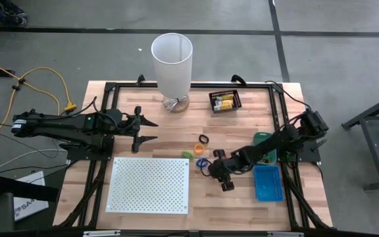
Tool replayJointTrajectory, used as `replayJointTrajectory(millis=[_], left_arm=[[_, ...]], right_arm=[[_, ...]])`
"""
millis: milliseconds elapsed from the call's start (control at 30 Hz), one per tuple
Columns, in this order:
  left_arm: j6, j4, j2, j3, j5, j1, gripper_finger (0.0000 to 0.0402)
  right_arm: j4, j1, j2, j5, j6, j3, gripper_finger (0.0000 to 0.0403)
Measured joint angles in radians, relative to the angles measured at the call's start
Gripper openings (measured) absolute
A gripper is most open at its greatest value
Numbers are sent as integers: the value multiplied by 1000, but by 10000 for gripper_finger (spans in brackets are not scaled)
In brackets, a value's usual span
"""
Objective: Pick & Place Office Desk Supplies
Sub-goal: Put the violet spring keychain into the blue bin
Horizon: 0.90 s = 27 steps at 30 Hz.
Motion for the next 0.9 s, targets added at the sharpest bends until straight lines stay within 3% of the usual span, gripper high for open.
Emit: replayJointTrajectory(millis=[433, 900], left_arm=[[0, 0, 0, 0, 0, 0, 221], [0, 0, 0, 1, 0, 0, 221]], right_arm=[[1, 53, 22, 103, 1, 0, 136], [10, 60, 48, 106, 18, 2, 135]])
